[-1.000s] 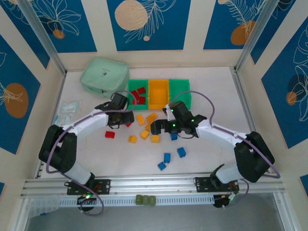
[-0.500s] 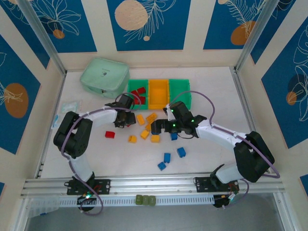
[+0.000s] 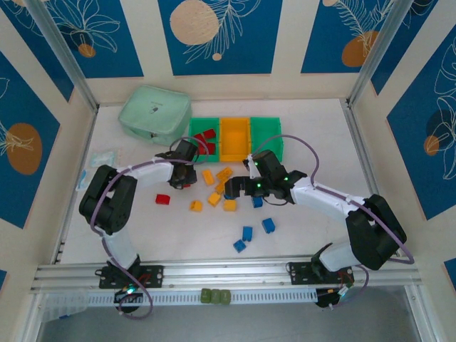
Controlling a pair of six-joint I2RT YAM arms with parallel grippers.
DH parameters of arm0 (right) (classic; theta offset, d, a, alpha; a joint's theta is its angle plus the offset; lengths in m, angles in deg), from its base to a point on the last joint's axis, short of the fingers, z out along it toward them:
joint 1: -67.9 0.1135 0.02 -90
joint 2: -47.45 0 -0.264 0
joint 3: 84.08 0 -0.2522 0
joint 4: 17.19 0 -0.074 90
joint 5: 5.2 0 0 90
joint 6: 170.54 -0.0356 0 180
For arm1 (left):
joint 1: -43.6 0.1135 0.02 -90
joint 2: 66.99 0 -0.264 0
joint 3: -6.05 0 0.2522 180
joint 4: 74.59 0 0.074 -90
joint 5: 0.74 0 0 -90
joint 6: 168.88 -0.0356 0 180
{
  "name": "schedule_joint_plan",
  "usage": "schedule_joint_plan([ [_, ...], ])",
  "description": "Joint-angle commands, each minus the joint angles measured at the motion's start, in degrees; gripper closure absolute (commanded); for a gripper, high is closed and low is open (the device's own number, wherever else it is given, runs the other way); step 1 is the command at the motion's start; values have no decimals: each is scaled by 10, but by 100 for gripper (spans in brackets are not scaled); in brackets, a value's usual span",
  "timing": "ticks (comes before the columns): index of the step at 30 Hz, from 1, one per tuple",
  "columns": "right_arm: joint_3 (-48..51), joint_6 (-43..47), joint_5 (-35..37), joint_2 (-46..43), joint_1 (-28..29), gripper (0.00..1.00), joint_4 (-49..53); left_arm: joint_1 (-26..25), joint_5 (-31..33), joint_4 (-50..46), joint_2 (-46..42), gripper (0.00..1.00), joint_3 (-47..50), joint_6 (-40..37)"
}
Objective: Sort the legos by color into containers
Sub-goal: Pick up the lego from the center of the table, then place the lego in the container.
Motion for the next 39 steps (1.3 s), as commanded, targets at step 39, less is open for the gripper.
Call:
schedule_joint_plan([
  [39,-49,16,-55,-39,-87,1,31,17,-33,-118,148,46,-419,-141],
])
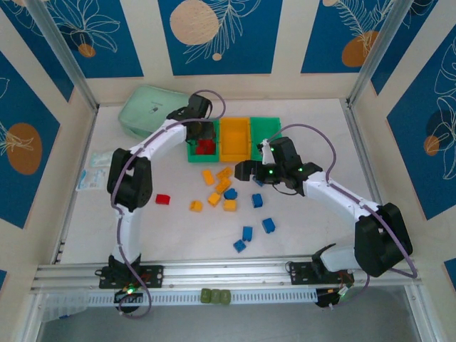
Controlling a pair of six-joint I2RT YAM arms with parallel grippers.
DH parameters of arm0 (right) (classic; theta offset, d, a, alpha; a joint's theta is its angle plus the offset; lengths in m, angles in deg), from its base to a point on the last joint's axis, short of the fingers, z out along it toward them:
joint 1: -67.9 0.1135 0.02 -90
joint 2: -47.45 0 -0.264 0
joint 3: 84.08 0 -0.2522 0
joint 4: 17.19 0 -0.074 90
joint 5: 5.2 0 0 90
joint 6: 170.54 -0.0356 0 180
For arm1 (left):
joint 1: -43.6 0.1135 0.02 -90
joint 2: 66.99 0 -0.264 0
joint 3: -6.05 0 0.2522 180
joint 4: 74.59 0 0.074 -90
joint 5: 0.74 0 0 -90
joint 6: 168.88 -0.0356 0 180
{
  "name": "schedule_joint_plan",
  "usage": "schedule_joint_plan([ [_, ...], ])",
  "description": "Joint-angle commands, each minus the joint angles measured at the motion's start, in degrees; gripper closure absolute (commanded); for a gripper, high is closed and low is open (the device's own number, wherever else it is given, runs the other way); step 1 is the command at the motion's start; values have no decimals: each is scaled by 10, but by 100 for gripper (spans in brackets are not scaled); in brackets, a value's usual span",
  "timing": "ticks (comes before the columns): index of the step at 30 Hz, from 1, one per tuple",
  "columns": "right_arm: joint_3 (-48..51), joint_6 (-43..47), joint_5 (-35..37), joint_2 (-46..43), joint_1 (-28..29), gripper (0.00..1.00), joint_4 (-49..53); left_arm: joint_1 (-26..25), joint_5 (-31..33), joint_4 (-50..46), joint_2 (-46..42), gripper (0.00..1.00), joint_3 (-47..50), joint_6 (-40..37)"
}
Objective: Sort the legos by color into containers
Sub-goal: Place the lego in the container.
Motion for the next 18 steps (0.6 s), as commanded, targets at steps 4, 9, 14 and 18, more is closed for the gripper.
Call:
schedule_joint_plan([
  [4,-21,11,-17,-1,6,1,21,4,-36,7,-103,46,81,-10],
  [9,-26,13,-12,1,28,1,26,4,-46,15,-199,42,188,-9],
  [14,-21,6,-6,4,57,1,28,4,-25,31,-316,38,318,1],
  [18,-7,-7,-1,5,87,1,10,4,-5,-2,-393,36,400,33],
])
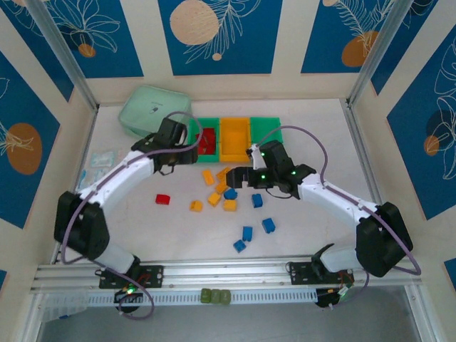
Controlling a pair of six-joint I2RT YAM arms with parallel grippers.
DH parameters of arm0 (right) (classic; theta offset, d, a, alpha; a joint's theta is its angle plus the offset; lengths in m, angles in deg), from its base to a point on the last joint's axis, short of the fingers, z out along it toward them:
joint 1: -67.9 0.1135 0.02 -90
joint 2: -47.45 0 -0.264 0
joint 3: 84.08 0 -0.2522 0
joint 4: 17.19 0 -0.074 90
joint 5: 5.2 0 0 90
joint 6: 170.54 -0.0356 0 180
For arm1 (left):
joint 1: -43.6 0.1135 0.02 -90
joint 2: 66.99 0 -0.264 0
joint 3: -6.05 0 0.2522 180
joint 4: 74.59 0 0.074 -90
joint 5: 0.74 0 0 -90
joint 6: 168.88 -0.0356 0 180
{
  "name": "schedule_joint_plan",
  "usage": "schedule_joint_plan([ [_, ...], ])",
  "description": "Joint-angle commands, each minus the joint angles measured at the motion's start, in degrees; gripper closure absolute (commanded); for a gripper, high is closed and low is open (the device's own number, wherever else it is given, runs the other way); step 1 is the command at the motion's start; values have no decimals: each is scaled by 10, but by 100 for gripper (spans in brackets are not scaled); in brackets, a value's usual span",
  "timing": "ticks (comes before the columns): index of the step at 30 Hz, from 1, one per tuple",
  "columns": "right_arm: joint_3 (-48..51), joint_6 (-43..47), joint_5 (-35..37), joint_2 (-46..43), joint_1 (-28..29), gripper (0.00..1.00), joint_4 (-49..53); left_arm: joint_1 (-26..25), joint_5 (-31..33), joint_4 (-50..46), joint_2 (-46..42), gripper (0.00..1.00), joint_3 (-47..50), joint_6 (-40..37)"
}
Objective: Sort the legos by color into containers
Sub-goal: Place the lego in the container, then pick up the lego from the middle-left of the table.
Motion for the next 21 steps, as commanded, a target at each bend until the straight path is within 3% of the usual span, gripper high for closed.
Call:
schedule_joint_plan([
  [1,9,-12,0,5,24,1,-11,4,25,-34,-51,36,53,31],
  [4,19,-20,0,12,46,1,-29,4,53,-71,-92,33,101,65],
  [12,41,-45,24,28,82,1,-61,5,50,-70,-152,25,229,155],
  [21,27,-33,41,36,77,1,-39,6,44,2,-98,22,279,208],
])
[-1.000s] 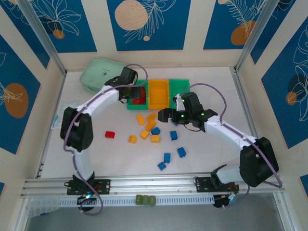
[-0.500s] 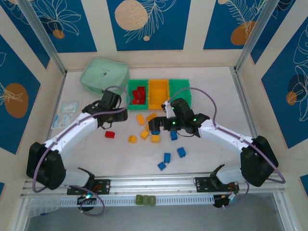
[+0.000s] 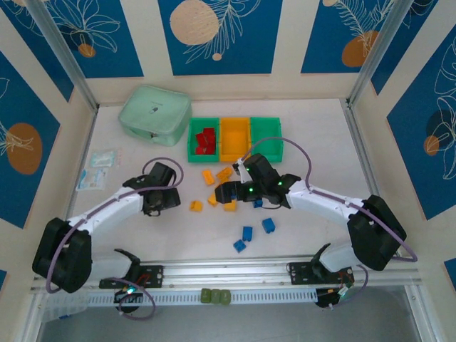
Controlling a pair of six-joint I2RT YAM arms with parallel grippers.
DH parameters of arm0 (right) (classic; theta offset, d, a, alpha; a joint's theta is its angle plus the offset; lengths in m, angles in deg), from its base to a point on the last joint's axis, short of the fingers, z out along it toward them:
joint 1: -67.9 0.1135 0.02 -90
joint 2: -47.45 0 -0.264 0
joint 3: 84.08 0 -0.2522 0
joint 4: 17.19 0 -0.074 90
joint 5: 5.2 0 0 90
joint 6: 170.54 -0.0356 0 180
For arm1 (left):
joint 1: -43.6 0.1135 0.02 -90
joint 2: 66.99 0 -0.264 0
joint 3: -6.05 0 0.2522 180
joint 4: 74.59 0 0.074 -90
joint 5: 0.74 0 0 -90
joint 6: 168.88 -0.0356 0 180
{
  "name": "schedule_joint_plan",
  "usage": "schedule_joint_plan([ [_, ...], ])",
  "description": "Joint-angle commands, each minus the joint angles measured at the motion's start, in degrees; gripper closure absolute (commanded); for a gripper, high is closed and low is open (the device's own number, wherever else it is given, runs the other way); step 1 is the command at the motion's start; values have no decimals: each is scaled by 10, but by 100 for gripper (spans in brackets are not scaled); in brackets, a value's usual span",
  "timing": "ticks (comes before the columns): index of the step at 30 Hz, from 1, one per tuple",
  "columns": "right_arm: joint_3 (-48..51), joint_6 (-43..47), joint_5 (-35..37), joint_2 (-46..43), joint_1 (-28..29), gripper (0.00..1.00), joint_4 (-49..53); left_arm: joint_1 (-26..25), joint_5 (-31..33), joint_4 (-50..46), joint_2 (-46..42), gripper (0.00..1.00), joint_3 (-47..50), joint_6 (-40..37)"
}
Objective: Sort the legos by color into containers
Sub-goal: Pick up the lego from the middle-left of the table.
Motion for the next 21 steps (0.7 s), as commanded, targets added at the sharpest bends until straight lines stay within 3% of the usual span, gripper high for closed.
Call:
schedule_joint_plan([
  [1,-9,2,10,2,-4,1,8,8,-3,45,34,22,4,28],
  [10,-12,9,10,-11,-18,1,22,21,2,102,123,24,-35,23],
  [21,4,6,1,-35,-48,1,23,40,15,106,184,38,-72,-7],
])
